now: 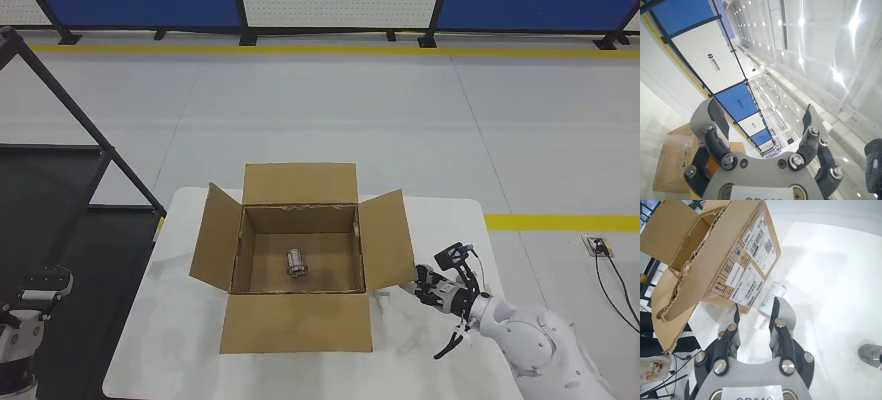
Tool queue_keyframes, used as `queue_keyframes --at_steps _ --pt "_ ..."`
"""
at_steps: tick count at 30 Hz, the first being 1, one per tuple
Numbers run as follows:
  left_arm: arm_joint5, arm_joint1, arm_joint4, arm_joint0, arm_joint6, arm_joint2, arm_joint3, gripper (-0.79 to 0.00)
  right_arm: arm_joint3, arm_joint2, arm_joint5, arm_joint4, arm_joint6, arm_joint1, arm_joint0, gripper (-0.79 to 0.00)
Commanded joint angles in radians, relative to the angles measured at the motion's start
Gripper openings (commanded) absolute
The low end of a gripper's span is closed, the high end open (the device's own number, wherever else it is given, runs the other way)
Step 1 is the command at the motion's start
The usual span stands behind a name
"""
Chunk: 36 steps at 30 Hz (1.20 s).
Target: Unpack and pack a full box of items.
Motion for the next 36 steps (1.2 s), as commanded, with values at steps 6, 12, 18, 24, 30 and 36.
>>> queue_keyframes --at_steps 6,12,18,24,30,36 --pt "0.0 0.0 0.0 0.0 0.0 0.0 0.0 0.0 0.001 -0.001 0.0 0.001 -0.001 0.0 0.001 0.0" --pt "0.0 0.0 0.0 0.0 0.0 0.0 0.0 0.0 -0.003 0.008 0.017 -0.018 -0.009 0.001 0.007 0.0" --pt "0.0 0.0 0.0 0.0 0.0 0.0 0.0 0.0 -0.047 0.081 0.07 -0.148 -0.018 0.017 0.007 0.0" --pt "0.0 0.0 0.0 0.0 0.0 0.0 0.0 0.0 -0.101 0.184 0.071 -0.211 0.029 0.039 -0.04 0.0" --pt "0.0 0.0 0.0 0.0 0.0 0.0 0.0 0.0 -0.102 0.158 0.038 -0.221 0.133 0.045 -0.019 0.0" --pt "0.0 0.0 0.0 0.0 0.0 0.0 0.0 0.0 0.0 -0.008 0.09 -0.236 0.152 0.022 0.083 0.0"
